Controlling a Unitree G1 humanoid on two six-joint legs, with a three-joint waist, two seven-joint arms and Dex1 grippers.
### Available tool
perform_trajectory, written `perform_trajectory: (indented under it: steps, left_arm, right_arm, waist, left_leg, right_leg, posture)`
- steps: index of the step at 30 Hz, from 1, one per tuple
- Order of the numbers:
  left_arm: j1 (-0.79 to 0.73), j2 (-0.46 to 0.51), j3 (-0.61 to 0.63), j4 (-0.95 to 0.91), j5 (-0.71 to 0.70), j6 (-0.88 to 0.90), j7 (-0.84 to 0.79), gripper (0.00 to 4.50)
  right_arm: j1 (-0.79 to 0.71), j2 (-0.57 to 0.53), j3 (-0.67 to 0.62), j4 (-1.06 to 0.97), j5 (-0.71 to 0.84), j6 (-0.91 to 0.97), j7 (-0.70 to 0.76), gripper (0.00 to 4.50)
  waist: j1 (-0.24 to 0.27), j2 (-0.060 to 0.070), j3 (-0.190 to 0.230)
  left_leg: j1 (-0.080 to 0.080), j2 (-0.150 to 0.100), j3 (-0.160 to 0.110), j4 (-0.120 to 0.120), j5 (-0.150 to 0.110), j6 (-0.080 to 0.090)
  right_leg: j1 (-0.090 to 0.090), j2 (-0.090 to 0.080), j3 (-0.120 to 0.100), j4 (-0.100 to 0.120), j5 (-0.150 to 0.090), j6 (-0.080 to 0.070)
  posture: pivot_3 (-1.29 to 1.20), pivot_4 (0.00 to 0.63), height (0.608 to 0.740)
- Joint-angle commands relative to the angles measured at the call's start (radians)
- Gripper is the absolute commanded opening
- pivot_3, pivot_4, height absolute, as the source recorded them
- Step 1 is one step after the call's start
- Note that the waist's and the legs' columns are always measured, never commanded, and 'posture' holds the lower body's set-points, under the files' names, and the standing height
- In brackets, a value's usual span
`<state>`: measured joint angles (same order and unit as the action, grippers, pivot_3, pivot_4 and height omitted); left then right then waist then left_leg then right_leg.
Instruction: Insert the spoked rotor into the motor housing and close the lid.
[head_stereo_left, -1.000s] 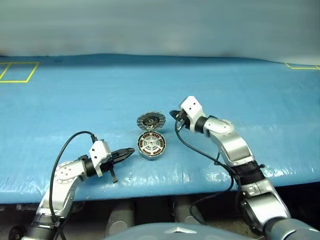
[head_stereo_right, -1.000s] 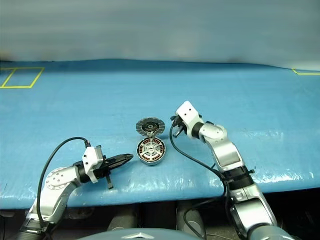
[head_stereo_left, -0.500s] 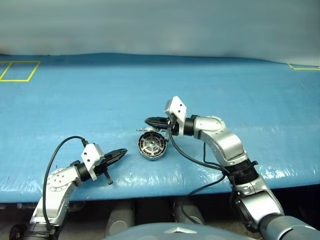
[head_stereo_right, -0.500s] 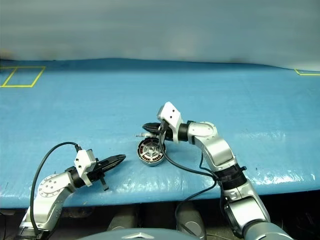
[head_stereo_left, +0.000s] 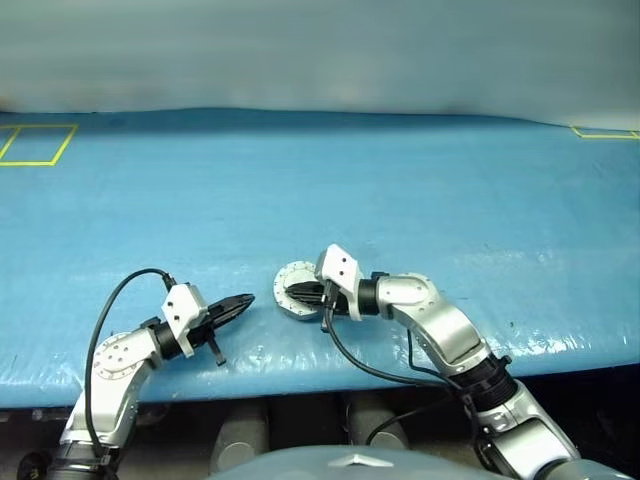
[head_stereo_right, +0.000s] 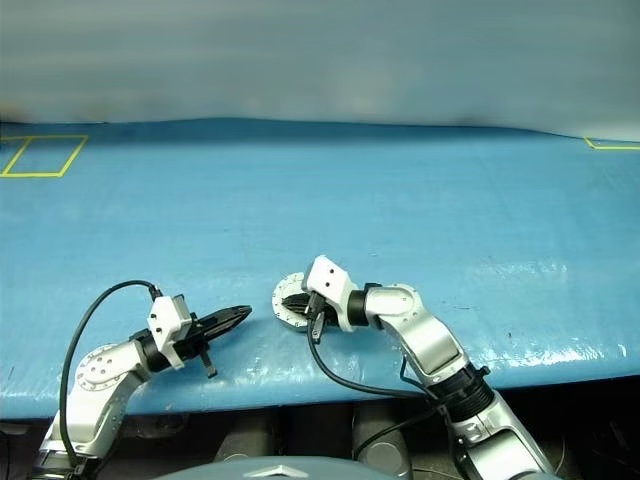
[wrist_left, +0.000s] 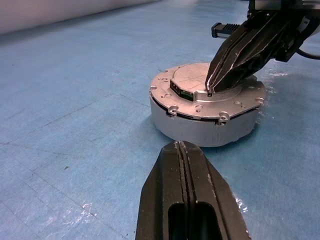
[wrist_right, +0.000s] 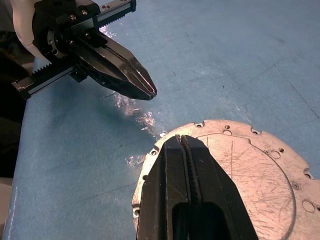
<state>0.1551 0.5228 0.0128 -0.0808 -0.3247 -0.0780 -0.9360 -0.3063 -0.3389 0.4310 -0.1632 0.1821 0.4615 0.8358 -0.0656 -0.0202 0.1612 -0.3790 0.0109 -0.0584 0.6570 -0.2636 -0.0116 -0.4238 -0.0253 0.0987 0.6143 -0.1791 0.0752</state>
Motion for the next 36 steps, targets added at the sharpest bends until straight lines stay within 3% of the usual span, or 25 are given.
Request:
perform_trajectory:
  steps: [1, 9, 10, 12, 22, 24, 36]
  left_arm:
    - [-0.016, 0.0, 0.003, 0.008, 0.0, -0.031, -0.01, 0.0]
    - [-0.03, -0.015, -0.016, 0.032, 0.007, -0.054, -0.017, 0.0]
    - [-0.031, -0.016, -0.018, 0.034, 0.007, -0.056, -0.017, 0.0]
    - [-0.035, -0.019, -0.026, 0.036, 0.008, -0.057, -0.017, 0.0]
    - [-0.039, -0.026, -0.041, 0.035, 0.013, -0.056, -0.016, 0.0]
    - [-0.038, -0.025, -0.042, 0.033, 0.013, -0.054, -0.015, 0.0]
    - [-0.036, -0.023, -0.043, 0.032, 0.019, -0.051, -0.007, 0.0]
  right_arm:
    - [0.022, 0.003, 0.026, 0.049, -0.029, 0.006, -0.017, 0.05]
    - [0.015, 0.075, -0.083, 0.037, 0.029, -0.043, -0.072, 0.05]
    - [0.012, 0.074, -0.09, 0.034, 0.021, -0.05, -0.082, 0.21]
    - [0.01, 0.065, -0.097, 0.032, 0.0, -0.061, -0.104, 0.66]
    - [0.031, 0.046, -0.096, -0.016, -0.016, -0.054, -0.125, 3.98]
    - [0.04, 0.042, -0.091, -0.031, -0.015, -0.045, -0.124, 4.47]
    - [0.07, 0.037, -0.071, -0.039, -0.015, -0.02, -0.117, 4.47]
  waist:
    - [0.0, -0.001, -0.001]
    - [0.0, -0.001, -0.002]
    - [0.0, -0.001, -0.002]
    - [0.002, -0.001, -0.002]
    - [0.001, -0.001, -0.002]
    - [0.001, -0.001, -0.002]
    - [0.001, -0.001, -0.002]
  left_leg:
    - [0.001, 0.0, 0.0, 0.0, 0.0, 0.0]
    - [0.002, 0.0, 0.0, 0.001, 0.0, 0.0]
    - [0.002, 0.0, 0.0, 0.001, 0.0, 0.0]
    - [0.001, 0.0, 0.0, 0.001, 0.0, 0.0]
    - [0.0, 0.0, 0.0, 0.0, 0.0, 0.0]
    - [0.0, 0.0, 0.0, 0.0, 0.0, 0.0]
    - [0.0, 0.0, 0.0, 0.0, 0.0, 0.0]
  right_leg:
    - [0.0, 0.0, 0.0, 0.0, 0.0, 0.0]
    - [0.002, 0.0, 0.0, 0.0, 0.0, 0.0]
    - [0.002, 0.0, 0.0, 0.0, 0.0, 0.0]
    - [0.002, 0.0, 0.0, 0.0, 0.0, 0.0]
    - [0.0, 0.0, 0.0, 0.0, 0.0, 0.0]
    - [0.0, 0.0, 0.0, 0.0, 0.0, 0.0]
    - [0.0, 0.0, 0.0, 0.0, 0.0, 0.0]
  posture:
    - [0.0, 0.15, 0.74]
    - [0.0, 0.15, 0.74]
    - [0.0, 0.15, 0.74]
    - [0.0, 0.15, 0.74]
    - [0.0, 0.15, 0.74]
    - [0.0, 0.15, 0.74]
    - [0.0, 0.15, 0.74]
